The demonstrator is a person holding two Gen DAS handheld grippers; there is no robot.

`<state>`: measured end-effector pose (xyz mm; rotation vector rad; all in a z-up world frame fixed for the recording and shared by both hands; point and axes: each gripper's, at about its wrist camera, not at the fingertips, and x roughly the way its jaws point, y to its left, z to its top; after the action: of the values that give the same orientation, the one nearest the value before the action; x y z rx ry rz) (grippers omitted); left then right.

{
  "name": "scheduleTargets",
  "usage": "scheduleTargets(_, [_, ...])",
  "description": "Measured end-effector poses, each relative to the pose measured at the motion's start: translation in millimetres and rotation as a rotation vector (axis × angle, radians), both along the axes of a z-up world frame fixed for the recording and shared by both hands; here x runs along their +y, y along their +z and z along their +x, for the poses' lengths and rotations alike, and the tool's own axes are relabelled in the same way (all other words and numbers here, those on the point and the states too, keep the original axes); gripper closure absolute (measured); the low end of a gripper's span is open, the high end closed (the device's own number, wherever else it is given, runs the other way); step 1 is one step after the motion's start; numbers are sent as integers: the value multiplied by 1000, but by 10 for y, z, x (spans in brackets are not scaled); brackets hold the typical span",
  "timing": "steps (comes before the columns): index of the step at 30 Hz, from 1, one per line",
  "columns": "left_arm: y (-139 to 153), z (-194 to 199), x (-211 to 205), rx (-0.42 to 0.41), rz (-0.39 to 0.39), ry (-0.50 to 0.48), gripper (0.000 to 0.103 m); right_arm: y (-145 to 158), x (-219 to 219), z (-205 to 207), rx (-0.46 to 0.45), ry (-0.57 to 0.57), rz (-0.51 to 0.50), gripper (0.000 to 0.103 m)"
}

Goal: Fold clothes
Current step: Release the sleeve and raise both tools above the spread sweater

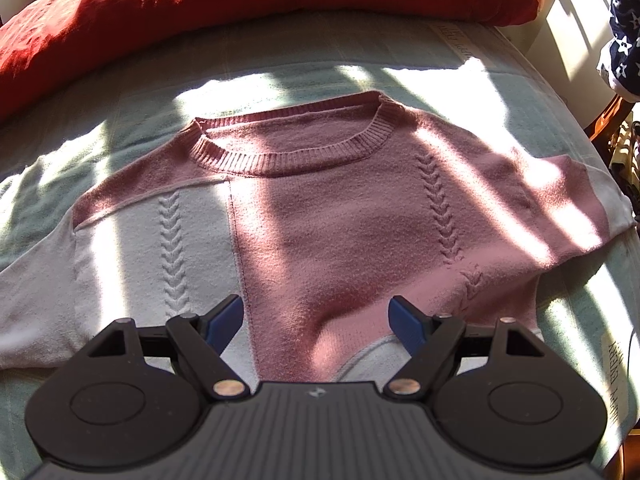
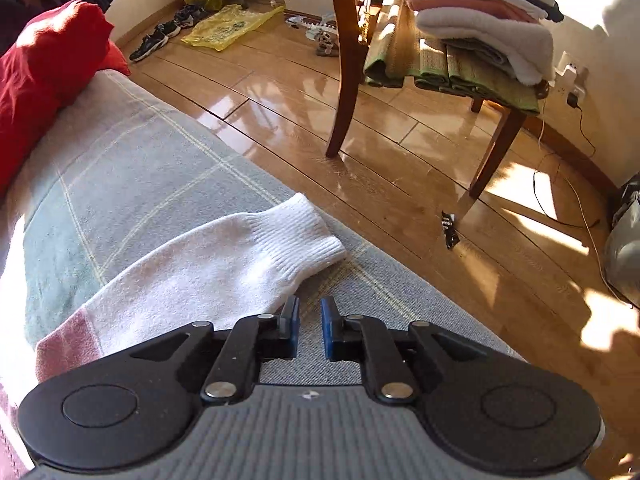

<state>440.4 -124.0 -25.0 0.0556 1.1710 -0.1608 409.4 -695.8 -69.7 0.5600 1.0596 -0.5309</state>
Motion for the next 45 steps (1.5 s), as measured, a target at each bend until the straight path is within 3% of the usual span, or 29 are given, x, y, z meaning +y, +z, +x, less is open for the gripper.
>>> scheduleTargets(3, [-11,-6,-3,-1,2,6,24,183,497,275,-65,229,9,84])
scheduleTargets(7, [4,-17,-11,-9,-11,12,24,173,1394,676,-95,530,71,84])
scheduleTargets(10, [19,-42,1,-19,-12,10,24,41,1997,892,-64,677,25,84])
scheduleTargets(14, [-14,-65,106,-22,-11,33,23,-266,2297,1097,-39,744,-111,85])
scheduleTargets(18, [-32,-92,233,-29,-5,49,24,-250,2131,1329,-73,666,-99,85])
scheduleTargets(23, [3,-97,422,-47,-26,95,24,30,2361,1304,-70,745,-26,75])
scheduleTargets(26, [-24,-95,525,-49,-28,118,23,4,2683,1286,-61,835,40,73])
scheduleTargets(36, [-79,25,855,-90,21,125,23,65,3085,1583,-82,931,14,72])
scheduleTargets(40, [-58,233,982,-118,17,114,23,96,3251,1693,-91,972,5,54])
scheduleTargets(43, [-107,393,1035,-122,-1,98,23,153,3524,1593,-106,1061,32,49])
scheduleTargets(45, [-185,482,1055,-115,-18,83,23,31,3735,1585,-91,1097,4,49])
